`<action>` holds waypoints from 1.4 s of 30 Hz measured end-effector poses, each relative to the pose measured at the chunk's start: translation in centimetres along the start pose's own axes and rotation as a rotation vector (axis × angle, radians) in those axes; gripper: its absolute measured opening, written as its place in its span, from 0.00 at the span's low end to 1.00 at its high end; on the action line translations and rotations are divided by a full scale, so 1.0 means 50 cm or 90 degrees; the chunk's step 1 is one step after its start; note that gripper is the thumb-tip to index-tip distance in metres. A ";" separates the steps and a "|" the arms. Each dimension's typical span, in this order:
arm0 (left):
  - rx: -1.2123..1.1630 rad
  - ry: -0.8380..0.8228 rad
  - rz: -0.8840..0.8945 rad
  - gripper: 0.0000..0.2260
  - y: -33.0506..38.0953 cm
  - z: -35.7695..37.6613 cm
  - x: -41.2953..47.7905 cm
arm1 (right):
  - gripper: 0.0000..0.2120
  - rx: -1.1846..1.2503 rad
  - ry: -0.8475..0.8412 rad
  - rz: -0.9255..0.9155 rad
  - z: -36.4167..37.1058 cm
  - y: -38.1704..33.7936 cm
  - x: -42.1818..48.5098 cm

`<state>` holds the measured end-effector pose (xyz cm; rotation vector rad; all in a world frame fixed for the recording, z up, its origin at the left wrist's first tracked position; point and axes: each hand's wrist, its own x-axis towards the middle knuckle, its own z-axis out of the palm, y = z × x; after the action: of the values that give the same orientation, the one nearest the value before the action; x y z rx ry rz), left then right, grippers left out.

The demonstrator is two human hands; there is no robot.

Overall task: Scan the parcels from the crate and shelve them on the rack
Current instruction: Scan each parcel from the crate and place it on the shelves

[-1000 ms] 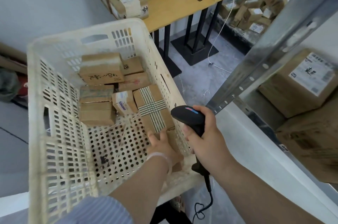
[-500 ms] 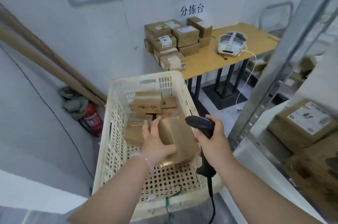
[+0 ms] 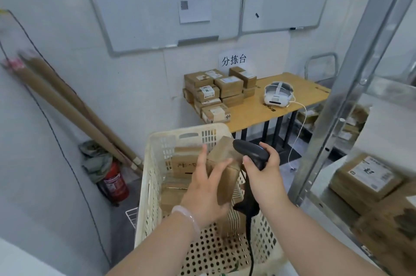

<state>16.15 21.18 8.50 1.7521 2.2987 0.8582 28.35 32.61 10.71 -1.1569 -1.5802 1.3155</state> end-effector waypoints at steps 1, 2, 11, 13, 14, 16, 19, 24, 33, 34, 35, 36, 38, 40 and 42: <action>-0.032 0.006 0.002 0.43 0.002 -0.002 0.002 | 0.22 -0.006 0.006 -0.013 0.001 -0.002 -0.005; -0.083 0.019 -0.006 0.37 0.004 -0.004 0.004 | 0.23 -0.007 0.011 -0.022 0.001 -0.003 -0.010; -0.291 0.108 -0.170 0.24 0.031 -0.007 0.051 | 0.23 0.003 -0.007 -0.056 0.002 0.000 -0.043; -0.313 0.100 -0.178 0.29 0.029 -0.007 0.058 | 0.23 0.004 -0.018 -0.061 0.000 0.000 -0.044; -0.331 0.099 -0.193 0.30 0.029 -0.010 0.060 | 0.23 0.012 -0.027 -0.063 -0.001 0.000 -0.043; -0.392 0.105 -0.229 0.27 0.025 -0.015 0.062 | 0.22 0.025 -0.042 -0.055 -0.004 -0.001 -0.041; -0.482 0.135 -0.273 0.24 0.017 -0.023 0.066 | 0.22 0.018 -0.002 -0.037 -0.012 0.005 -0.031; -0.658 0.141 -0.317 0.18 0.017 -0.039 0.073 | 0.24 0.023 0.039 0.046 -0.030 0.022 -0.010; -0.373 0.115 -0.275 0.23 -0.008 -0.024 0.083 | 0.22 0.058 0.050 0.002 -0.032 0.005 -0.024; -0.319 0.115 -0.259 0.23 -0.007 -0.023 0.085 | 0.22 0.053 0.052 -0.011 -0.030 0.004 -0.026; -0.266 0.113 -0.242 0.24 -0.006 -0.021 0.087 | 0.23 0.054 0.051 -0.020 -0.027 0.001 -0.029; -0.203 0.108 -0.232 0.24 -0.004 -0.020 0.089 | 0.24 0.055 0.047 -0.027 -0.024 -0.001 -0.032; -0.066 0.074 -0.230 0.26 -0.001 -0.018 0.092 | 0.26 0.060 0.036 -0.041 -0.017 -0.004 -0.038; -0.022 0.019 -0.256 0.35 0.001 -0.016 0.093 | 0.26 0.079 0.022 -0.050 -0.010 -0.005 -0.042; -0.021 -0.022 -0.298 0.49 0.004 -0.017 0.096 | 0.24 0.086 0.010 -0.052 -0.004 -0.005 -0.044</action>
<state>14.42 25.29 10.45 1.1234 2.4970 0.7590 29.16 30.55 11.00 -1.0080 -1.4870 1.3348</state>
